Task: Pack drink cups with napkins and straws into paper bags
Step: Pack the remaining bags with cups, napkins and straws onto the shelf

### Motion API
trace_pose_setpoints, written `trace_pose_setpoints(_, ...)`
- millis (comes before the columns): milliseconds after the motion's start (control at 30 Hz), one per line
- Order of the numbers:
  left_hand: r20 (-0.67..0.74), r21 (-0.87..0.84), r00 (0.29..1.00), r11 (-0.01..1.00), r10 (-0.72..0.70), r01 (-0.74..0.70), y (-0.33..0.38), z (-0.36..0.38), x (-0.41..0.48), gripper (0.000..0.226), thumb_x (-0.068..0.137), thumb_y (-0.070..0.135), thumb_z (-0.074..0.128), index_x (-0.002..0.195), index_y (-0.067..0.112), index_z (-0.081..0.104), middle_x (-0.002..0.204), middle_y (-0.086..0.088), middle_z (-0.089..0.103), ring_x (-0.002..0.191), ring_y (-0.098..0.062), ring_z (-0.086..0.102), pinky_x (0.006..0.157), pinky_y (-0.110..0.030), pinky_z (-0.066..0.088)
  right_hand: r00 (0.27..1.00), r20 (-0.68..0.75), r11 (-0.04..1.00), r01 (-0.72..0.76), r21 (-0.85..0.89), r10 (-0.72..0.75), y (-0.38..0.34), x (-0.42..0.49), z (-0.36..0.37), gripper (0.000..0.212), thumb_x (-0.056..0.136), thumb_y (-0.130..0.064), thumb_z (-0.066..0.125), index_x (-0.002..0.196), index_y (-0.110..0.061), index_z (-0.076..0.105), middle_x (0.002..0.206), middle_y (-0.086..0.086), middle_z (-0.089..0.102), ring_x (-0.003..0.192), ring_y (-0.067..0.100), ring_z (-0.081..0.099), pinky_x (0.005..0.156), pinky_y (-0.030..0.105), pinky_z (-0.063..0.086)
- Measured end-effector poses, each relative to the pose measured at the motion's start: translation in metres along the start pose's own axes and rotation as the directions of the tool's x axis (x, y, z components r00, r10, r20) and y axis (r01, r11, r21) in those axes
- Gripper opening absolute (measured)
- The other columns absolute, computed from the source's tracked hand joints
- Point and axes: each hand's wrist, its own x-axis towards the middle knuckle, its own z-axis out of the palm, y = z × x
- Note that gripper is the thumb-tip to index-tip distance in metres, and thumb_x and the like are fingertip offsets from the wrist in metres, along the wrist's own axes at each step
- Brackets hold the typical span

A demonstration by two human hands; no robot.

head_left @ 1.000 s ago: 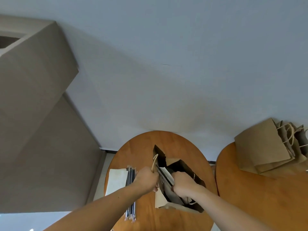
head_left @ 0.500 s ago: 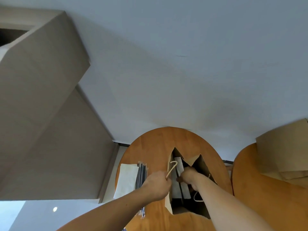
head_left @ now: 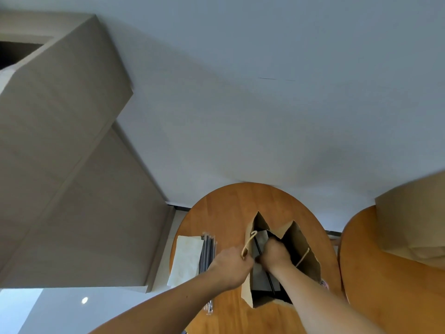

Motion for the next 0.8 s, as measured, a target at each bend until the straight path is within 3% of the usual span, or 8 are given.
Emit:
trace_pose_setpoints(233,0.081,0.010,0.990,0.993,0.115,-0.116,-0.001,-0.004,0.006,0.018,0.095,0.035,0.046,0.090,0.020,0.056,0.075,-0.001,0.057,0.069,-0.017,0.056,0.079,-0.043,0.056,0.971,-0.100,0.956,0.192,-0.222,-0.218,-0.003,-0.038,-0.041,0.035,0.091,-0.017,0.058,0.126,-0.015,0.053,0.127,0.008,0.054,0.117,0.028,0.050,0.094,0.037,0.047)
trace_pose_setpoints(333,0.123,0.005,0.981,0.989,0.147,-0.149,0.000,-0.006,0.009,0.014,0.094,0.037,0.047,0.092,0.024,0.054,0.068,0.004,0.051,0.063,-0.011,0.052,0.069,-0.034,0.051,0.914,-0.165,0.898,0.306,-0.314,-0.370,0.000,-0.064,-0.063,0.038,0.091,-0.029,0.060,0.128,-0.020,0.058,0.126,0.001,0.057,0.117,0.024,0.052,0.098,0.036,0.044)
trace_pose_setpoints(400,0.135,0.028,0.979,0.987,0.151,-0.156,-0.002,-0.006,0.013,0.029,0.094,0.038,0.048,0.108,0.014,0.060,0.069,-0.004,0.054,0.057,-0.006,0.048,0.059,-0.023,0.044,0.870,-0.288,0.913,0.350,-0.208,-0.400,0.007,-0.080,-0.075,0.036,0.093,-0.038,0.059,0.127,-0.025,0.061,0.123,-0.006,0.061,0.113,0.015,0.056,0.094,0.028,0.045)
trace_pose_setpoints(467,0.150,0.052,0.976,0.984,0.159,-0.169,-0.002,-0.006,0.015,0.044,0.093,0.041,0.049,0.124,0.011,0.056,0.092,-0.007,0.064,0.059,-0.005,0.052,0.053,-0.018,0.038,0.838,-0.435,0.940,0.336,-0.062,-0.329,0.016,-0.093,-0.084,0.039,0.095,-0.046,0.056,0.130,-0.027,0.059,0.125,-0.010,0.059,0.114,0.009,0.054,0.092,0.021,0.042)
trace_pose_setpoints(533,0.168,0.051,0.973,0.985,0.157,-0.168,-0.002,-0.003,0.015,0.056,0.091,0.045,0.050,0.139,0.018,0.046,0.113,-0.012,0.065,0.082,-0.010,0.063,0.059,-0.016,0.041,0.861,-0.481,0.954,0.263,0.141,-0.166,0.027,-0.101,-0.089,0.050,0.095,-0.059,0.047,0.135,-0.029,0.054,0.133,-0.011,0.055,0.119,0.008,0.052,0.094,0.022,0.042)
trace_pose_setpoints(633,0.201,0.047,0.966,0.984,0.160,-0.173,-0.005,0.006,0.012,0.075,0.089,0.050,0.050,0.155,0.029,0.020,0.149,0.000,0.044,0.128,-0.021,0.051,0.087,-0.022,0.038,0.961,-0.251,0.779,0.071,0.623,0.113,0.040,-0.107,-0.085,0.079,0.083,-0.081,0.029,0.145,-0.033,0.041,0.148,-0.008,0.046,0.130,0.013,0.045,0.105,0.034,0.038)
trace_pose_setpoints(700,0.202,0.004,0.966,0.986,0.161,-0.165,-0.003,0.012,0.008,0.077,0.087,0.052,0.052,0.154,0.035,0.020,0.152,0.006,0.040,0.130,-0.019,0.046,0.090,-0.024,0.035,0.990,-0.048,0.607,-0.042,0.794,0.132,0.045,-0.105,-0.076,0.088,0.079,-0.086,0.025,0.151,-0.036,0.031,0.157,-0.005,0.034,0.142,0.021,0.033,0.113,0.044,0.029)
trace_pose_setpoints(800,0.197,-0.121,0.969,0.984,0.152,-0.130,0.006,0.020,-0.001,0.073,0.083,0.055,0.055,0.148,0.044,0.025,0.130,0.017,0.044,0.113,-0.009,0.043,0.090,-0.026,0.035,0.994,0.109,0.521,-0.092,0.848,-0.002,0.048,-0.101,-0.068,0.095,0.071,-0.093,0.028,0.145,-0.035,0.041,0.151,-0.001,0.043,0.138,0.026,0.041,0.114,0.056,0.031)
